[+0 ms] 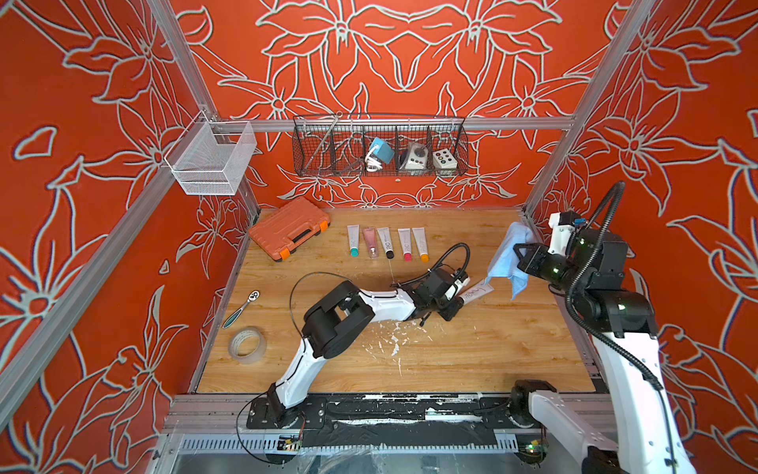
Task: Wipe the surface of the toothpaste tube
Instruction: Move the toothpaste to the center of the board, then wipe the dirt from the toothpaste tube.
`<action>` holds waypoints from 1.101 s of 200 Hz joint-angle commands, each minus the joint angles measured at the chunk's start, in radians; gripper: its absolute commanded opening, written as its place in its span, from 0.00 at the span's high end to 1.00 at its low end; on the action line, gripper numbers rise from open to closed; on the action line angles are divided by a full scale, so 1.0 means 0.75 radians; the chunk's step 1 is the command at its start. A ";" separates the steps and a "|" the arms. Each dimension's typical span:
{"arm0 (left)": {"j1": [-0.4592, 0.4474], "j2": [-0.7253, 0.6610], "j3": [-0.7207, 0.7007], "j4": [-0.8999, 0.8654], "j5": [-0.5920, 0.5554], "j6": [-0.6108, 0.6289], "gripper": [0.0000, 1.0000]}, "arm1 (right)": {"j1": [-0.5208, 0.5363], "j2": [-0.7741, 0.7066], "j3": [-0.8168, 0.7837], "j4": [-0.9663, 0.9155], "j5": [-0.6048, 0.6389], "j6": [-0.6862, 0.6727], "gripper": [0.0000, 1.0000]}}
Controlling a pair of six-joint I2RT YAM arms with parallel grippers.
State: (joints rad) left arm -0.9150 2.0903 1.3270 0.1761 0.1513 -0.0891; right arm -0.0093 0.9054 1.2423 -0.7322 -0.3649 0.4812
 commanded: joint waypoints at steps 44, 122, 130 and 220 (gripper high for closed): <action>0.001 -0.432 -0.523 0.025 -0.134 -0.068 0.80 | -0.008 -0.011 -0.113 0.031 -0.150 -0.027 1.00; 0.011 -0.608 -0.751 -0.076 -0.166 -0.098 0.65 | -0.006 0.061 -0.255 0.115 -0.229 -0.024 1.00; 0.013 -0.613 -0.749 -0.081 -0.143 -0.085 0.64 | -0.006 0.068 -0.259 0.122 -0.232 -0.022 1.00; 0.038 -0.531 -0.663 -0.144 -0.075 0.009 0.58 | 0.000 0.112 -0.282 0.139 -0.239 -0.012 1.00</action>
State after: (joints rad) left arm -0.8898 1.6650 0.8192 0.0902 0.0750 -0.1089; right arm -0.0093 0.9897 1.0420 -0.6510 -0.5350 0.4770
